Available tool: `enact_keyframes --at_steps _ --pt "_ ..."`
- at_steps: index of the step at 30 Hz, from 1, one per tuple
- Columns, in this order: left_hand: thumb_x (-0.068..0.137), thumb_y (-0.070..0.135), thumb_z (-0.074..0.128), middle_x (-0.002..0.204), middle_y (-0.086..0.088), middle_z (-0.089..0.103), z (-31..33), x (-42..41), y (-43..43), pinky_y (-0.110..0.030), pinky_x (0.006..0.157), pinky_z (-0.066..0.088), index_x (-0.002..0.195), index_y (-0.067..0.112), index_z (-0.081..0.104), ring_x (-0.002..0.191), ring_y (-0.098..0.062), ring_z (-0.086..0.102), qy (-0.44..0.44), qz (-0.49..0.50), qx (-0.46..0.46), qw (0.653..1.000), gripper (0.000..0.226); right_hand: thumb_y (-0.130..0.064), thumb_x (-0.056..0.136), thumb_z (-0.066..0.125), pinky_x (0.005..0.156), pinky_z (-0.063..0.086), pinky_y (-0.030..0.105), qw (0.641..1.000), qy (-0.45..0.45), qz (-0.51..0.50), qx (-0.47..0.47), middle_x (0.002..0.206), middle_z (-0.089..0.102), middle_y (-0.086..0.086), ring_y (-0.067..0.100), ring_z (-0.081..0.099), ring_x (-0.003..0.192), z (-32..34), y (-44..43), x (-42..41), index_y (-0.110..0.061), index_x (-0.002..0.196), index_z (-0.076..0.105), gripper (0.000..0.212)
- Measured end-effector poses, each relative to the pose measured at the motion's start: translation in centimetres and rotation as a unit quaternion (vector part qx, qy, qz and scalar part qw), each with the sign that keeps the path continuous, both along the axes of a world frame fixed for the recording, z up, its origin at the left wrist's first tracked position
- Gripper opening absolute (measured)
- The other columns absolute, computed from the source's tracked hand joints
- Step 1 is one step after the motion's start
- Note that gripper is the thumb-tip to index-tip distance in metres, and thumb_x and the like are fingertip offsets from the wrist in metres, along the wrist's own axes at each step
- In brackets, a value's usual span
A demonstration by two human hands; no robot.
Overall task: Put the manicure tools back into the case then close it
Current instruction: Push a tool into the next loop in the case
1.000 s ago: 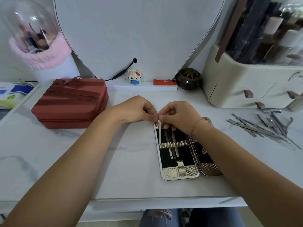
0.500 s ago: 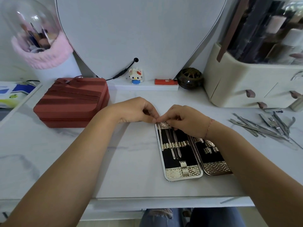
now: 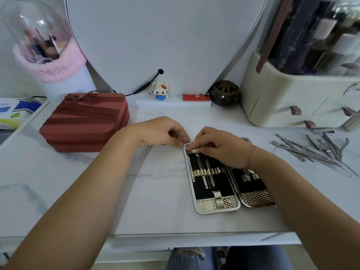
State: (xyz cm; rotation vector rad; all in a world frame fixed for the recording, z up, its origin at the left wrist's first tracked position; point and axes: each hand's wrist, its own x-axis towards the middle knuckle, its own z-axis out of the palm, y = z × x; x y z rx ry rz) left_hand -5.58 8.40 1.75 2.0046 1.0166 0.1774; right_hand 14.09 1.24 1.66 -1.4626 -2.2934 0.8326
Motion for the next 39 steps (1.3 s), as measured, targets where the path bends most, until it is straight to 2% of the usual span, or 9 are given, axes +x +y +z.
enact_keyframes --at_steps 3,7,11,17,28,31,33,36,39 --pt "0.084 0.015 0.069 0.073 0.011 0.062 0.0 0.0 0.0 -0.005 0.059 0.038 0.093 0.023 0.073 0.061 0.005 0.048 -0.001 0.001 -0.002 1.000 0.013 -0.012 0.093 0.050 0.087 0.040 0.020 1.000 -0.007 -0.001 0.000 0.102 0.049 -0.004 0.013 0.053 0.094 -0.1 0.0 -0.1 -0.031 0.108 0.067 0.030" --pt "0.084 0.014 0.069 0.066 0.016 0.062 0.1 0.1 -0.2 -0.004 0.058 0.037 0.092 0.021 0.073 0.058 0.008 0.049 -0.009 0.004 -0.003 1.000 0.011 -0.012 0.093 0.049 0.085 0.039 0.015 1.000 -0.008 -0.008 0.007 0.103 0.049 -0.004 0.013 0.053 0.094 -0.3 -0.1 -0.2 -0.029 0.111 0.067 0.031" --pt "0.082 0.018 0.071 0.077 0.009 0.066 0.0 0.2 -0.1 -0.009 0.064 0.040 0.090 0.023 0.074 0.063 0.005 0.051 -0.005 0.009 -0.004 1.000 0.010 -0.011 0.093 0.049 0.078 0.035 0.007 1.000 -0.009 -0.009 0.014 0.099 0.047 -0.006 0.009 0.051 0.088 -0.4 -0.2 -0.3 -0.028 0.111 0.066 0.030" --pt "0.082 0.018 0.072 0.080 0.005 0.068 -0.1 0.3 -0.2 -0.015 0.069 0.041 0.089 0.024 0.074 0.066 0.002 0.052 -0.004 0.015 -0.003 1.000 0.010 -0.009 0.092 0.050 0.072 0.036 0.008 1.000 -0.005 -0.003 0.023 0.095 0.046 -0.005 0.008 0.048 0.078 -0.3 -0.3 -0.4 -0.029 0.104 0.067 0.029" --pt "0.083 0.017 0.071 0.061 0.019 0.064 0.2 0.5 -0.4 -0.002 0.056 0.037 0.089 0.020 0.074 0.056 0.010 0.051 -0.002 0.026 -0.003 1.000 0.007 -0.014 0.089 0.056 0.076 0.039 0.008 0.999 0.020 -0.002 0.029 0.101 0.052 -0.001 0.007 0.053 0.083 -0.1 -0.7 -0.1 -0.030 0.104 0.067 0.025" --pt "0.080 0.021 0.074 0.068 0.019 0.068 0.2 0.8 -0.4 -0.006 0.063 0.040 0.085 0.022 0.074 0.062 0.009 0.056 0.002 0.038 0.011 0.999 0.006 -0.015 0.087 0.061 0.083 0.045 0.011 0.996 0.057 -0.053 0.053 0.100 0.057 -0.005 0.003 0.058 0.089 1.0 -1.4 2.0 -0.024 0.109 0.065 0.025" --pt "0.077 0.024 0.077 0.079 0.013 0.071 0.0 1.1 -0.4 -0.013 0.070 0.043 0.082 0.023 0.075 0.071 0.004 0.059 0.003 0.049 0.021 0.999 0.006 -0.014 0.084 0.065 0.077 0.045 0.008 0.987 0.060 -0.121 0.087 0.096 0.059 -0.010 0.002 0.060 0.084 1.5 -2.0 5.3 -0.024 0.101 0.068 0.020" --pt "0.075 0.025 0.078 0.078 0.009 0.071 -0.1 1.3 -0.7 -0.012 0.068 0.043 0.073 0.026 0.073 0.066 0.006 0.059 -0.002 0.059 0.036 0.998 0.006 -0.016 0.078 0.072 0.066 0.040 0.007 0.954 -0.029 -0.261 0.142 0.091 0.063 -0.005 0.009 0.059 0.079 1.2 -3.4 11.3 -0.027 0.087 0.067 0.015" --pt "0.076 0.025 0.078 0.076 0.008 0.071 0.0 1.5 -0.8 -0.014 0.068 0.044 0.070 0.028 0.071 0.066 0.004 0.058 -0.003 0.059 0.042 0.997 0.009 -0.022 0.075 0.074 0.069 0.035 0.025 0.925 -0.113 -0.341 0.121 0.090 0.060 0.001 0.019 0.056 0.082 0.8 -4.8 14.8 -0.022 0.085 0.069 0.012"
